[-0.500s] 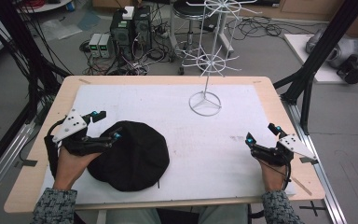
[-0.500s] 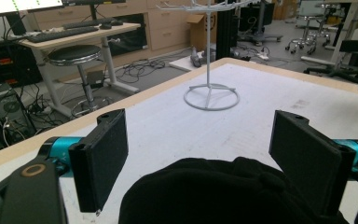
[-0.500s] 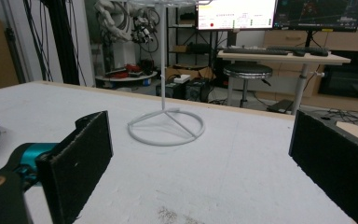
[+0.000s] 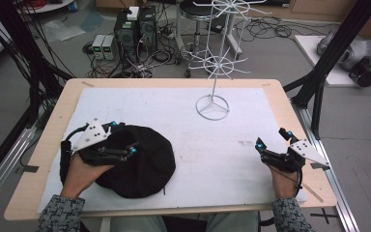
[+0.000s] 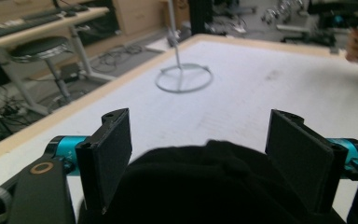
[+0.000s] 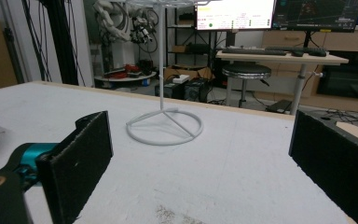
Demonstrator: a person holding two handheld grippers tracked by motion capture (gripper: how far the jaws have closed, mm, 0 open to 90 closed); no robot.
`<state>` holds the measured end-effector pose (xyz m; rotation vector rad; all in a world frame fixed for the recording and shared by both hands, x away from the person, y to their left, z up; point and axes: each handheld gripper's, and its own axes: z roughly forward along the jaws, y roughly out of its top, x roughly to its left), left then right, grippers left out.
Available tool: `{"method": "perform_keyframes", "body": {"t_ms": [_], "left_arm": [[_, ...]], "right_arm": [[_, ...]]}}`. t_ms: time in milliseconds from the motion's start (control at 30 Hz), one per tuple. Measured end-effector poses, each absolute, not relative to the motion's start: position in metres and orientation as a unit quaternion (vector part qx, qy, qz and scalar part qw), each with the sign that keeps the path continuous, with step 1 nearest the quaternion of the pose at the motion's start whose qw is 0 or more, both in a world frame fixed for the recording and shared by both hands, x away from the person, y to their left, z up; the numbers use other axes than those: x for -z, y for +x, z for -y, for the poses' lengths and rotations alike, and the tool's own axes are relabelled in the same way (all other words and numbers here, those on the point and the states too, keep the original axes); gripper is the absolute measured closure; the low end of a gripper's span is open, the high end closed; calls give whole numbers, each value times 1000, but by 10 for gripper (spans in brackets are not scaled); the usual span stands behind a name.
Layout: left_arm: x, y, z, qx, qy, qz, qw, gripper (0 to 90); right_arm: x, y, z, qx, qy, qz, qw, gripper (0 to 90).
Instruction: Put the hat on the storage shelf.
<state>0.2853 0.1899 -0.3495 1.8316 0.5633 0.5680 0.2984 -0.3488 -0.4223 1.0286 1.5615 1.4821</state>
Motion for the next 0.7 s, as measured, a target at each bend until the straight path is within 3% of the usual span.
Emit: {"method": "perform_keyframes", "body": {"t_ms": [400, 700], "left_arm": [[369, 288, -164, -214, 807, -209, 509, 229], [382, 290, -158, -226, 820, -203, 486, 225]], "right_arm": [[422, 297, 349, -579, 399, -609, 367, 52], [422, 299, 347, -581, 396, -610, 365, 52]]}}
